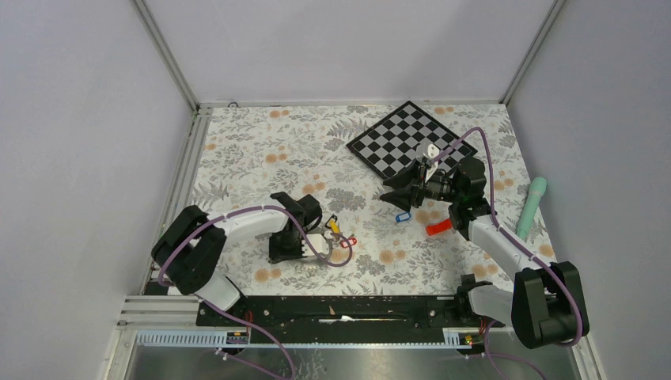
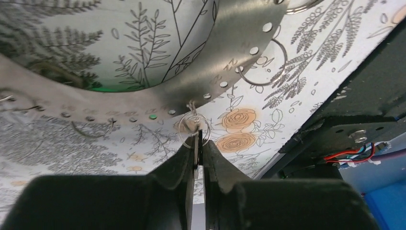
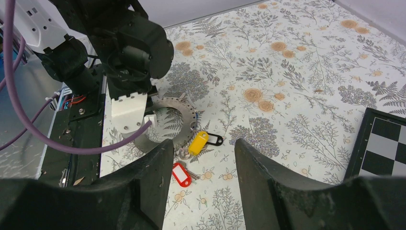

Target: Put the keys on the keyring

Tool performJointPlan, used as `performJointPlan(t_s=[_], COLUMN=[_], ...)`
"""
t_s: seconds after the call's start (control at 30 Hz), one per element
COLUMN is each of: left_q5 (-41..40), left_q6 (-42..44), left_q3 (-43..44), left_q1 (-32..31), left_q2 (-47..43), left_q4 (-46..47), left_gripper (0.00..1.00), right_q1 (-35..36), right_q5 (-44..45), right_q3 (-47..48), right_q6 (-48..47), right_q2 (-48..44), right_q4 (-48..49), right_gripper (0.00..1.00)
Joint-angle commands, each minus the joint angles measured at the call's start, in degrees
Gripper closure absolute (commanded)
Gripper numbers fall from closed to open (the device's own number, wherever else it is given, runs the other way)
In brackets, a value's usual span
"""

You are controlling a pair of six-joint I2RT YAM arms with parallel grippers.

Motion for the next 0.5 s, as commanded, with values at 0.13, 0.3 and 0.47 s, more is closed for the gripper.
performJointPlan(t_s=[0.13,0.3,0.47], left_q5=[-5.11,-5.37,0.18], left_q6=[-0.87,0.42,3.76], left_q3=[-2.95,-0.34,4.40], left_q1=[0.17,2.18,5.38], left_q2=[1.43,-2.73,-8.13], left_q4=[2.71,1.92,2.34], left_gripper=[0.71,0.35,0.19], right_q1=[-0.56,-0.60,-0.58], right_q5=[0.74,1.52,3.85], right_q3=[2.01,4.75,8.06], right_q6=[-1.08,-7.92,-19.39], right_q2=[-1.14,-1.25,-1.84], right_q4=[-0.24,-10.09,-26.77], right_gripper=[0.43,0.41,0.38])
